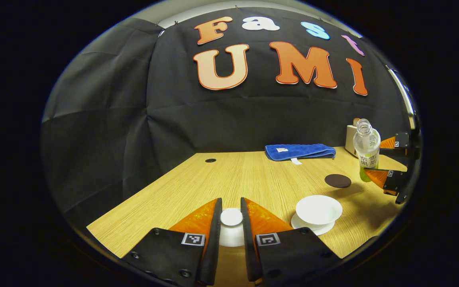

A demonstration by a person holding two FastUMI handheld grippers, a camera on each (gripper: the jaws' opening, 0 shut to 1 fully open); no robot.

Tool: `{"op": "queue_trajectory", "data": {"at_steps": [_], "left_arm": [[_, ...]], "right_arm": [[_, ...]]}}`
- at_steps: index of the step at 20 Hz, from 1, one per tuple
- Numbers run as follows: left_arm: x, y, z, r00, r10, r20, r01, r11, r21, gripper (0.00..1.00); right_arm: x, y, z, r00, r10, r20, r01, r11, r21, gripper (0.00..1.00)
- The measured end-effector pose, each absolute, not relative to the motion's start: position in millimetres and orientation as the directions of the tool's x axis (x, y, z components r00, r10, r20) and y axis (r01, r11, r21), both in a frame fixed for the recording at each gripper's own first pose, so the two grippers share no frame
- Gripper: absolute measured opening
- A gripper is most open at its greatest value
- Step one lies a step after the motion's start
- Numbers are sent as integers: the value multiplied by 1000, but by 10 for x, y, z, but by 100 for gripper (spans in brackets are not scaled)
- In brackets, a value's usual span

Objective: Open the teacup lid with one hand, grasp the water bottle and pour water into the teacup with the other hand; after pouring, place the water bottle on the coaster and then close the teacup lid.

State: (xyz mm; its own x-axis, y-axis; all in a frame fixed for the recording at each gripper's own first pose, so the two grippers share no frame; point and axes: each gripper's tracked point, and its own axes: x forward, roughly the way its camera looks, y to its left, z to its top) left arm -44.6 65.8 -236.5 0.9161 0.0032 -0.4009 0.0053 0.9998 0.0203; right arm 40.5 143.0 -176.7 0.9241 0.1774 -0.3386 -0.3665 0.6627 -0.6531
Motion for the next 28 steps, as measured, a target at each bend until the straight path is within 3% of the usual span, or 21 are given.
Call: {"op": "queue_trajectory", "data": {"at_steps": [1,4,9,22,28], "left_arm": [[-448,662,-2368,916,3,-402,5,1000,18,33],[-471,670,-2394,914,0,-406,7,1000,16,33],[-503,730,-2415,911,1,-411,2,1000,8,33],[-588,858,-2458,906,21,-422,-16,1000,16,33],[-636,898,-2461,905,24,-425,-17,1000,19,33]], "right_arm": [[419,1420,-1736,930,171,-325,-355,643,-678,65],[490,1416,-1684,942,160,-294,-331,586,-740,62],[479,1464,-1784,933,161,-322,-359,497,-790,62],[514,1616,-1628,958,209,-195,-232,170,-958,62],[533,1673,-1525,958,241,-156,-183,93,-979,62]]}}
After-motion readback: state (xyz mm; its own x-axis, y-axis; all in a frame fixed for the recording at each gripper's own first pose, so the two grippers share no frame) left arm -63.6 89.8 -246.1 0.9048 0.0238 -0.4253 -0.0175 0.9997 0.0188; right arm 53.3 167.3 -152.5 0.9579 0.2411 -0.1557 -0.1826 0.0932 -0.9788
